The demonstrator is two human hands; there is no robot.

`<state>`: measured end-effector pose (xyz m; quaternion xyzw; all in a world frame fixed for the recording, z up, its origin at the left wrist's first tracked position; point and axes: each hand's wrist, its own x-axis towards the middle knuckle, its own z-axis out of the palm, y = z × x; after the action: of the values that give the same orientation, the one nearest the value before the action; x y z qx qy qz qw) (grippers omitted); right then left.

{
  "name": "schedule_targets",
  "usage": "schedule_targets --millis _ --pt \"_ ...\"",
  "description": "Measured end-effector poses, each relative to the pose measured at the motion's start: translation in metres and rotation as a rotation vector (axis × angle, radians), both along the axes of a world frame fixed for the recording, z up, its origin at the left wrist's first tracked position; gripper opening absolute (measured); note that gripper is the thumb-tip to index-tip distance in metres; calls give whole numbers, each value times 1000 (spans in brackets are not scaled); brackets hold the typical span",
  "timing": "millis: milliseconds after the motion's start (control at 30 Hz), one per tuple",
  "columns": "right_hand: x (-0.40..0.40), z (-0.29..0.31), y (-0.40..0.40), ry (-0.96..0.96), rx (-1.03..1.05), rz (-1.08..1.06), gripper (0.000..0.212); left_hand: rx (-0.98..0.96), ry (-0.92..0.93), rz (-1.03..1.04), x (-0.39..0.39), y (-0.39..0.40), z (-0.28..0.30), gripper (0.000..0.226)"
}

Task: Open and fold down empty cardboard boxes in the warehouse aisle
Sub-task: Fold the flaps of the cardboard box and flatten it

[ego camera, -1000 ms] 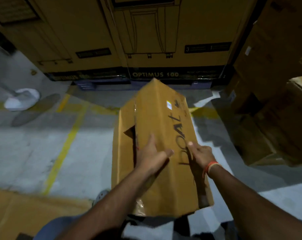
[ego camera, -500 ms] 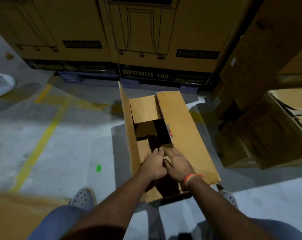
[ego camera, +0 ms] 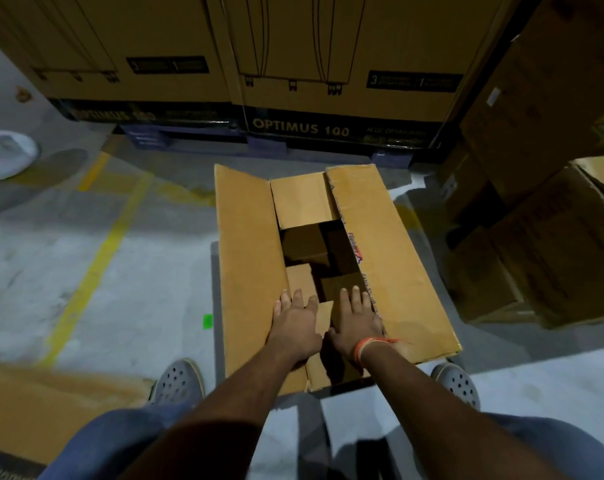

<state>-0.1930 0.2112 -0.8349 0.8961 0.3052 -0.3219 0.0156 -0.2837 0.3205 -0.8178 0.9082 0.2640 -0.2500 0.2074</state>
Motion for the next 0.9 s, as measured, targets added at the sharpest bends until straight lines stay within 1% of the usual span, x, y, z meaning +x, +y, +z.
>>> schedule_targets --millis 167,267,400,467,533,633,700,733,800,900 --pt "7 22 -9 -346 58 -86 93 28 -2 54 8 2 -7 82" --pt "35 30 -23 -418 9 -83 96 67 -19 73 11 0 -15 76" --pt "77 20 -49 -312 -70 -171 88 94 -45 146 13 1 -29 68" --pt "95 7 -61 -201 -135 -239 86 101 -33 208 12 4 -34 64" --pt "107 -6 -68 -81 -154 -271 87 112 2 278 11 7 -37 60" --pt "117 -12 -69 73 -81 -329 92 74 34 483 11 10 -39 47" --pt "119 -11 -67 104 -69 -332 94 14 12 610 13 11 -42 36" --pt "119 -10 -67 107 -69 -325 95 -16 4 634 14 12 -45 35" --pt "119 -13 -67 102 -70 -305 96 -61 -6 622 17 19 -54 44" --pt "119 -14 -69 72 -91 -254 96 -52 -76 567 21 23 -62 53"
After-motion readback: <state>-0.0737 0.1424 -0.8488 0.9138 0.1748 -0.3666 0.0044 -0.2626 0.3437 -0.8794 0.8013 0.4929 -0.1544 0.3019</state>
